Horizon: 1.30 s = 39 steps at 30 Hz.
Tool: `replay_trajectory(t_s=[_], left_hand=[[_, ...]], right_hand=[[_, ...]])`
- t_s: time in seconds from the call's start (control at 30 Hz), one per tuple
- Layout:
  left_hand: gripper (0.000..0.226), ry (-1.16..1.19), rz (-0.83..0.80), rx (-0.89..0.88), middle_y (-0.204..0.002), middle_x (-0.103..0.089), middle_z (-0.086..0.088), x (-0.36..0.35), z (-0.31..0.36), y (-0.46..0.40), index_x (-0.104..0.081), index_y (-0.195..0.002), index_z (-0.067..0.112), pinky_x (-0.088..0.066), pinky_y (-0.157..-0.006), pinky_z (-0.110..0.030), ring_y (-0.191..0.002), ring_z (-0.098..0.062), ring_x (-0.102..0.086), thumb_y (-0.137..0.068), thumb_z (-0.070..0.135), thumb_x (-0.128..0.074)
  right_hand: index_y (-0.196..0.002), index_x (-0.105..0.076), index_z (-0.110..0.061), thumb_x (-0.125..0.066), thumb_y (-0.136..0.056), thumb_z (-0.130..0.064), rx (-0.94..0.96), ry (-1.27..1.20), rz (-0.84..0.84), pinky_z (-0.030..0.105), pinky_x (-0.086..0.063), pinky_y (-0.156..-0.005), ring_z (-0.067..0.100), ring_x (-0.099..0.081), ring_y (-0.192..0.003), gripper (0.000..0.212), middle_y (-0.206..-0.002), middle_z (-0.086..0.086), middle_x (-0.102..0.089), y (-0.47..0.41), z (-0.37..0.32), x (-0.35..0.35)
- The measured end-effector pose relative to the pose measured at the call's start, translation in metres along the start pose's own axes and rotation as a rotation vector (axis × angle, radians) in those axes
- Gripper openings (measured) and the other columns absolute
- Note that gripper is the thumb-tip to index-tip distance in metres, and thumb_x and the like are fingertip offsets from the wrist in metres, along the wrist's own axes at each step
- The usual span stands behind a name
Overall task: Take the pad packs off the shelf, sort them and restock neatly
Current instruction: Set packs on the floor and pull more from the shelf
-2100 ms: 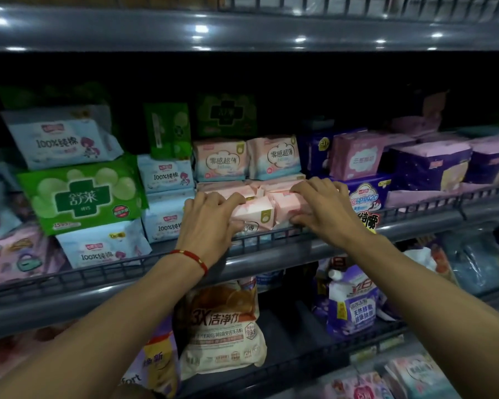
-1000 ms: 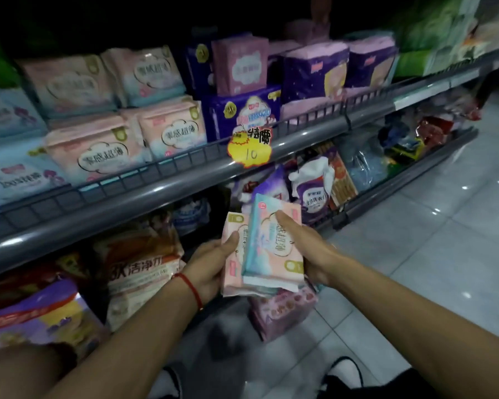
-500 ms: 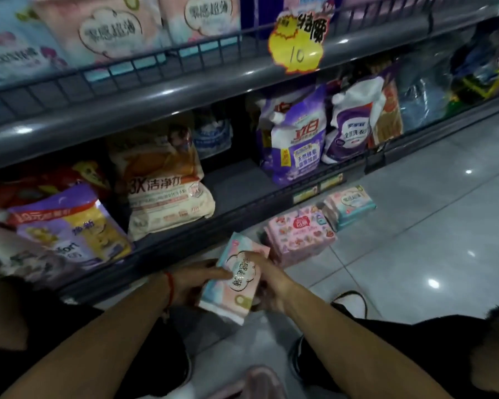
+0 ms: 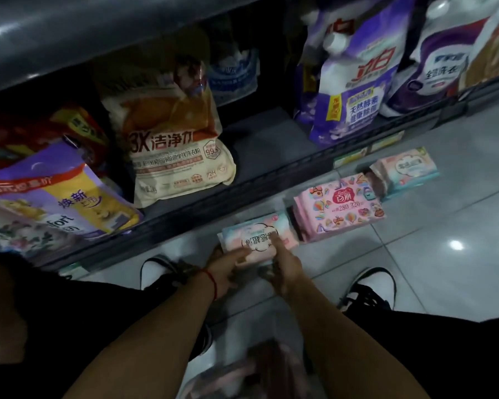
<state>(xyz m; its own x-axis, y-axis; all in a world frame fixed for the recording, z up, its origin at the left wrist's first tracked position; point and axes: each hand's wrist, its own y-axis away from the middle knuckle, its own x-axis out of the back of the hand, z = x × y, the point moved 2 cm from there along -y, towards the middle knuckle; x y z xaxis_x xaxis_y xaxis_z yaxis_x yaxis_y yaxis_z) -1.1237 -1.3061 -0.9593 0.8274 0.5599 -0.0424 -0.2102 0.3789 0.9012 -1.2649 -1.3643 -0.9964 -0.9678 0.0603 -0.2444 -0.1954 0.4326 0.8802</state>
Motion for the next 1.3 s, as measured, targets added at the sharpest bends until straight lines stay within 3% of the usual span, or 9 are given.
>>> replay_trajectory(t_s=[0.2, 0.37, 0.53, 0.67, 0.73, 0.8, 0.9, 1.0, 1.3], left_hand=[[0.057, 0.037, 0.118, -0.005, -0.112, -0.073, -0.014, 0.013, -0.003, -0.031, -0.061, -0.124, 0.016, -0.057, -0.059, -0.037, -0.090, -0.034, -0.073, -0.072, 0.010, -0.086], [0.047, 0.040, 0.118, -0.037, -0.109, -0.067, -0.013, 0.006, 0.001, -0.029, -0.050, -0.122, 0.013, -0.047, -0.041, -0.021, -0.075, -0.024, -0.065, -0.085, 0.002, -0.077], [0.039, 0.017, 0.106, -0.018, -0.088, -0.072, -0.010, 0.005, 0.007, -0.027, -0.065, -0.119, 0.001, -0.052, -0.050, -0.024, -0.065, -0.019, -0.069, -0.086, 0.015, -0.080], [0.048, -0.058, 0.219, 0.012, -0.109, -0.073, -0.014, 0.015, 0.016, -0.016, -0.065, -0.121, 0.004, -0.055, -0.071, -0.034, -0.085, -0.027, -0.069, -0.085, 0.034, -0.079], [0.044, -0.222, 0.263, -0.002, -0.114, -0.070, -0.019, 0.014, 0.025, 0.003, -0.065, -0.121, -0.002, -0.056, -0.076, -0.036, -0.086, -0.029, -0.065, -0.093, 0.031, -0.070], [0.042, -0.468, 0.284, -0.045, -0.117, -0.066, -0.018, 0.011, 0.037, 0.020, -0.063, -0.119, -0.003, -0.055, -0.071, -0.026, -0.087, -0.028, -0.064, -0.095, 0.030, -0.068], [0.045, -0.861, 0.244, -0.205, -0.135, -0.058, -0.015, 0.002, 0.071, 0.059, -0.057, -0.132, 0.001, -0.049, -0.088, -0.025, -0.118, -0.028, -0.061, -0.098, 0.030, -0.063], [0.025, -1.021, 0.137, -0.432, -0.112, -0.068, -0.016, -0.014, 0.118, 0.114, -0.069, -0.101, 0.005, -0.047, -0.078, -0.031, -0.098, -0.027, -0.063, -0.097, 0.028, -0.060], [0.014, -0.825, 0.281, -1.290, -0.092, -0.070, 0.007, -0.051, 0.256, 0.305, -0.069, -0.091, 0.024, -0.051, -0.081, -0.023, -0.089, -0.011, -0.065, -0.083, 0.013, -0.070]], right_hand=[[-0.115, -0.068, -0.009, -0.073, -0.094, -0.031, 0.028, 0.172, -0.032, 0.040, -0.060, -0.071, 0.030, -0.073, -0.088, 0.031, -0.102, 0.014, -0.076, -0.011, -0.001, -0.006], [-0.127, -0.062, 0.002, -0.070, -0.094, -0.007, 0.074, 0.060, 0.027, 0.047, -0.063, -0.080, 0.037, -0.073, -0.101, 0.035, -0.115, 0.023, -0.073, -0.024, -0.007, -0.016], [-0.108, -0.064, -0.006, -0.066, -0.097, -0.020, -0.079, 0.067, 0.037, 0.037, -0.055, -0.064, 0.020, -0.059, -0.057, 0.018, -0.066, 0.009, -0.064, -0.013, -0.019, -0.019], [-0.125, -0.053, -0.007, -0.054, -0.099, -0.019, -0.192, 0.149, 0.015, 0.029, -0.039, -0.052, 0.025, -0.042, -0.052, 0.029, -0.066, 0.013, -0.044, 0.003, -0.015, -0.009], [-0.086, -0.040, -0.014, -0.049, -0.096, -0.020, -0.235, 0.160, -0.069, 0.025, -0.029, -0.049, 0.020, -0.035, -0.049, 0.015, -0.069, 0.011, -0.038, 0.015, -0.012, -0.004], [-0.083, -0.050, -0.019, -0.048, -0.090, -0.020, -0.255, 0.206, -0.149, 0.021, -0.029, -0.047, 0.020, -0.040, -0.053, 0.007, -0.070, 0.008, -0.043, 0.029, -0.017, -0.006], [-0.091, -0.059, -0.018, -0.052, -0.092, -0.020, -0.120, 0.297, -0.123, 0.025, -0.045, -0.058, 0.024, -0.061, -0.069, 0.007, -0.089, 0.009, -0.071, 0.049, -0.043, -0.017], [-0.088, -0.060, -0.014, -0.059, -0.086, -0.021, 0.104, 0.399, -0.232, 0.024, -0.035, -0.049, 0.019, -0.048, -0.054, 0.007, -0.082, 0.014, -0.061, 0.083, -0.086, -0.044], [-0.102, -0.065, -0.011, -0.056, -0.103, -0.014, 0.777, 0.578, -0.221, 0.028, -0.051, -0.060, 0.018, -0.064, -0.062, 0.010, -0.075, 0.005, -0.070, 0.252, -0.241, -0.094]])
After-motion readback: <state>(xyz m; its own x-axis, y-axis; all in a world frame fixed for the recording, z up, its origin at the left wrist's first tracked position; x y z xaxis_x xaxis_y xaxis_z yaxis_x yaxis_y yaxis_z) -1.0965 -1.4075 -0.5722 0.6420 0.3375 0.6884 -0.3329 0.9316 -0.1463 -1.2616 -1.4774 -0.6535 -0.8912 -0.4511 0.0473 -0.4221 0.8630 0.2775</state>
